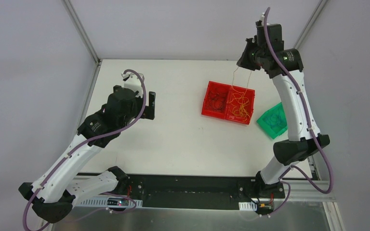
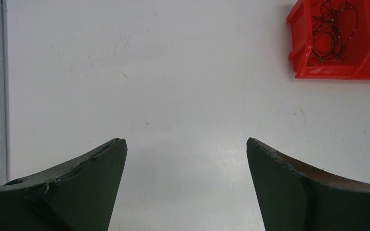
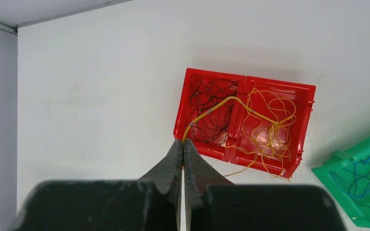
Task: Untangle the cables
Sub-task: Pick up the cable from the bin.
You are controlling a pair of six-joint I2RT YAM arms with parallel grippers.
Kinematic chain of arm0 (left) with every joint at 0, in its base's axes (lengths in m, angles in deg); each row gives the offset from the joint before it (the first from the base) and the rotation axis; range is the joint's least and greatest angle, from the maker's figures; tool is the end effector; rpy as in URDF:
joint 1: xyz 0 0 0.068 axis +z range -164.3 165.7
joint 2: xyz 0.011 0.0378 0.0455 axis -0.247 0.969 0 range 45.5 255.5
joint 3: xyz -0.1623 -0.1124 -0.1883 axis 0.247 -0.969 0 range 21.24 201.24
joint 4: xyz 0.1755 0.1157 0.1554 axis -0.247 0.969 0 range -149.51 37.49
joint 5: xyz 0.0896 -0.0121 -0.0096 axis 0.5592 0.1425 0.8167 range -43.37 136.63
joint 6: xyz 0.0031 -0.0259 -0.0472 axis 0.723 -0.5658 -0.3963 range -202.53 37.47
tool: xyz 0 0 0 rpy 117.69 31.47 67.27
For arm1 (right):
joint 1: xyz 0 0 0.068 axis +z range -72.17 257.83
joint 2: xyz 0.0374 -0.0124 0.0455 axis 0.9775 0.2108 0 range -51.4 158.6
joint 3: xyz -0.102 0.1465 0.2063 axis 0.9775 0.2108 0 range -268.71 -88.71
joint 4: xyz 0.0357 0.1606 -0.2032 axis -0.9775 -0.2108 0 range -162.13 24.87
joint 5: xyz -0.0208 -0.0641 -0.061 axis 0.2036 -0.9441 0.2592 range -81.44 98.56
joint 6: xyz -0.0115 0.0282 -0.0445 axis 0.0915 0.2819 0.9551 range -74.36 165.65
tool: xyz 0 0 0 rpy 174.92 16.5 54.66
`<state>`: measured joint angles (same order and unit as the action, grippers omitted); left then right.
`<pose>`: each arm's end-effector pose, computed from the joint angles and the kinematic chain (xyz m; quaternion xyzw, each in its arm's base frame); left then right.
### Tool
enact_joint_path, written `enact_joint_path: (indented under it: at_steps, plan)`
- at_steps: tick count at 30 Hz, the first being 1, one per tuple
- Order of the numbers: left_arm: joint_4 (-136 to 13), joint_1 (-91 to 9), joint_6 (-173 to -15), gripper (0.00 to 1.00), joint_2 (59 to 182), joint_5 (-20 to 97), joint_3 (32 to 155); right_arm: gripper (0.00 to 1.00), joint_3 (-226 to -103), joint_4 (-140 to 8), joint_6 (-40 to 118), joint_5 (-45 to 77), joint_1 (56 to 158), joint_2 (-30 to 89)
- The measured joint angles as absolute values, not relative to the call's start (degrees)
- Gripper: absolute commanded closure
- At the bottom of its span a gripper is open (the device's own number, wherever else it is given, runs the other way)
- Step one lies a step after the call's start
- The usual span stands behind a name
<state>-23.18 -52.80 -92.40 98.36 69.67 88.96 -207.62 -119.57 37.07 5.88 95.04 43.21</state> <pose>0.1506 -0.1020 0.4058 0.0913 0.8124 -0.0755 0.5710 0.3200 0.0974 0.4771 -0.0536 0.8648 0.0916 0.4908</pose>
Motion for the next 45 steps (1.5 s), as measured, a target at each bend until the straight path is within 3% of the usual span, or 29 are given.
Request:
enact_joint_path:
  at_steps: [5,14,25,38,45]
  plan:
    - [-23.2,-52.8,-92.4,0.01,98.4,69.5,89.0,1.0,-212.8,-123.2,36.7,5.0,94.8,44.6]
    - [-23.2,-52.8,-92.8,0.01,98.4,69.3,89.0,1.0,-189.1,-115.2,32.5,17.6,84.4,40.8]
    - [-23.2,-52.8,-93.0,0.01,98.4,69.2,89.0,1.0,-186.2,-110.9,31.7,22.7,79.3,41.3]
    - [-23.1,-52.8,-93.3,0.01,98.2,68.4,89.0,1.0,-206.8,-115.8,32.5,24.2,79.0,49.3]
    - [-22.7,-52.8,-93.4,0.01,97.9,68.3,89.0,1.0,-209.4,-117.8,33.0,22.9,78.9,49.8]
